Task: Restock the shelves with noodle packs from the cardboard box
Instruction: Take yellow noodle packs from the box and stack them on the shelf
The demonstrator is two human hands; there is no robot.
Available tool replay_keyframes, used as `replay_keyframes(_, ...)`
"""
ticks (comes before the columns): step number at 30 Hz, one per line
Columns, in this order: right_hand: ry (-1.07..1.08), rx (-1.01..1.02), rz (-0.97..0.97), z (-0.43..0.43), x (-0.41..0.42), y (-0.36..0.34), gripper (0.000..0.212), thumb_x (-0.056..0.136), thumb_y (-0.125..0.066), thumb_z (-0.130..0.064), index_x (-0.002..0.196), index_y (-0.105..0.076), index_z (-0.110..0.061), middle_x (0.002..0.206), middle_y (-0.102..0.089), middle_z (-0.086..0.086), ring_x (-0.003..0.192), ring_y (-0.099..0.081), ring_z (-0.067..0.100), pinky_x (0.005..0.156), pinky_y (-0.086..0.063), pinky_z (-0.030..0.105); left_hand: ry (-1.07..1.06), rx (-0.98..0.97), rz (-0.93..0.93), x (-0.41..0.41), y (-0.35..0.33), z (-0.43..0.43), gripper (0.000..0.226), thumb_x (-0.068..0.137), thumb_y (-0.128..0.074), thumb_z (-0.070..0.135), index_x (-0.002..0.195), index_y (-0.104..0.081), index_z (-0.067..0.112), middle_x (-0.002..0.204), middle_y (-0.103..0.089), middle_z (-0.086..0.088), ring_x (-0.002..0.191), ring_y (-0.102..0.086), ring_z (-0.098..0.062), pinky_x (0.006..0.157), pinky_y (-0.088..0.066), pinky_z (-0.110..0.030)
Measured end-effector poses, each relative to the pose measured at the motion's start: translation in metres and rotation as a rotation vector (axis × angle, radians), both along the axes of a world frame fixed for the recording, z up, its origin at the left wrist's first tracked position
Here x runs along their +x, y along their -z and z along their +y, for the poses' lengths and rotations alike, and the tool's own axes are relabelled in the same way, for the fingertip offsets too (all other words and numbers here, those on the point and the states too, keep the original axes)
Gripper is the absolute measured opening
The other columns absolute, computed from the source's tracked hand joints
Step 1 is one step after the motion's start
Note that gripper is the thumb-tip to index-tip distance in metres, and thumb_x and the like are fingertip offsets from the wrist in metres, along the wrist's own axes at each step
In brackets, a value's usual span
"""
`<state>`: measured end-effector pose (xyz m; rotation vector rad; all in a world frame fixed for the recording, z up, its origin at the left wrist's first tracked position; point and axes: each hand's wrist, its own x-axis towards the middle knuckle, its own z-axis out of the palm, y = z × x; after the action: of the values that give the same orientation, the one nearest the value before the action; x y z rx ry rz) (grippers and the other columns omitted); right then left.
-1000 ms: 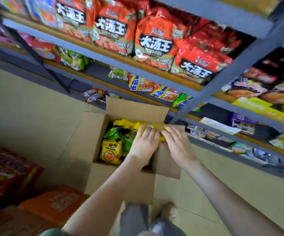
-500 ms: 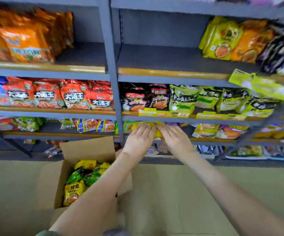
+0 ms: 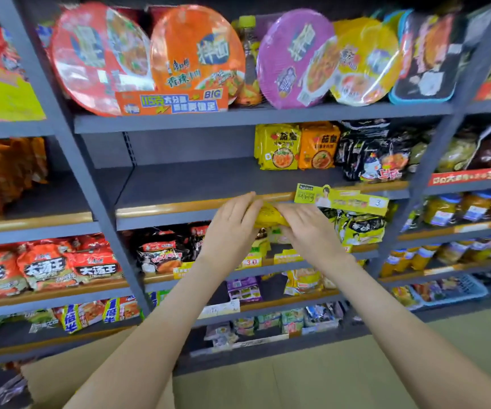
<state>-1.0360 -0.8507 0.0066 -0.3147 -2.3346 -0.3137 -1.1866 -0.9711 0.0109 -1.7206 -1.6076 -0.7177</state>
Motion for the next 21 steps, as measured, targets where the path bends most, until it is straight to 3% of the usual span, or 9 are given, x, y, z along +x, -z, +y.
replay_keyframes(5,0.003,0.139,0.002,0.063,-0.003,-0.015,0.052,0.071,-0.079,-0.003,0.119,-0.06,0.002,0.11,-0.066,0.013,0.103,-0.062,0.028,0.092,-0.039,0.035,0.1,0.046,-0.013,-0.014,-0.004,0.063,0.073,0.055,-0.084,-0.005,0.117,-0.046,0.005,0.106,-0.065,-0.016,0.099,-0.046,-0.026,0.068,-0.057,-0.036)
replay_keyframes(8,0.022,0.195,0.038,0.1,-0.01,-0.024,0.053,0.075,-0.076,-0.005,0.123,-0.053,-0.002,0.113,-0.064,0.012,0.108,-0.053,0.024,0.095,-0.037,0.036,0.109,0.077,-0.005,-0.025,-0.012,0.103,0.076,0.051,-0.082,-0.009,0.117,-0.047,0.007,0.108,-0.064,-0.012,0.101,-0.048,-0.023,0.064,-0.056,-0.031)
replay_keyframes(12,0.118,0.321,0.096,0.144,-0.022,-0.03,0.041,0.086,-0.067,-0.012,0.124,-0.053,-0.007,0.114,-0.064,0.007,0.109,-0.055,0.022,0.099,-0.035,0.039,0.079,0.116,0.019,-0.04,-0.022,0.152,0.052,0.071,-0.068,0.006,0.118,-0.047,0.01,0.107,-0.066,-0.01,0.102,-0.048,-0.02,0.058,-0.057,-0.03)
replay_keyframes(15,0.167,0.304,0.134,0.17,-0.035,-0.024,0.045,0.084,-0.069,-0.014,0.125,-0.05,-0.011,0.115,-0.064,0.005,0.113,-0.051,0.02,0.097,-0.033,0.038,0.019,0.021,-0.063,-0.048,-0.02,0.177,0.056,0.067,-0.08,0.007,0.116,-0.053,0.009,0.104,-0.065,-0.009,0.1,-0.049,-0.02,0.049,-0.056,-0.03)
replay_keyframes(18,0.206,0.287,0.148,0.188,-0.046,-0.013,0.055,0.082,-0.065,-0.004,0.133,-0.046,-0.013,0.13,-0.053,0.004,0.123,-0.045,0.019,0.099,-0.029,0.039,-0.05,-0.082,-0.236,-0.056,-0.02,0.2,0.046,0.076,-0.077,0.01,0.118,-0.059,0.005,0.107,-0.062,-0.013,0.103,-0.054,-0.029,0.061,-0.057,-0.044)
replay_keyframes(21,0.166,0.301,0.097,0.212,-0.055,-0.003,0.064,0.079,-0.049,0.007,0.138,-0.04,-0.016,0.141,-0.04,0.007,0.128,-0.04,0.023,0.098,-0.028,0.042,-0.162,-0.166,-0.47,-0.068,-0.029,0.229,0.047,0.086,-0.069,0.026,0.126,-0.054,0.007,0.115,-0.06,-0.016,0.109,-0.055,-0.035,0.083,-0.048,-0.042)
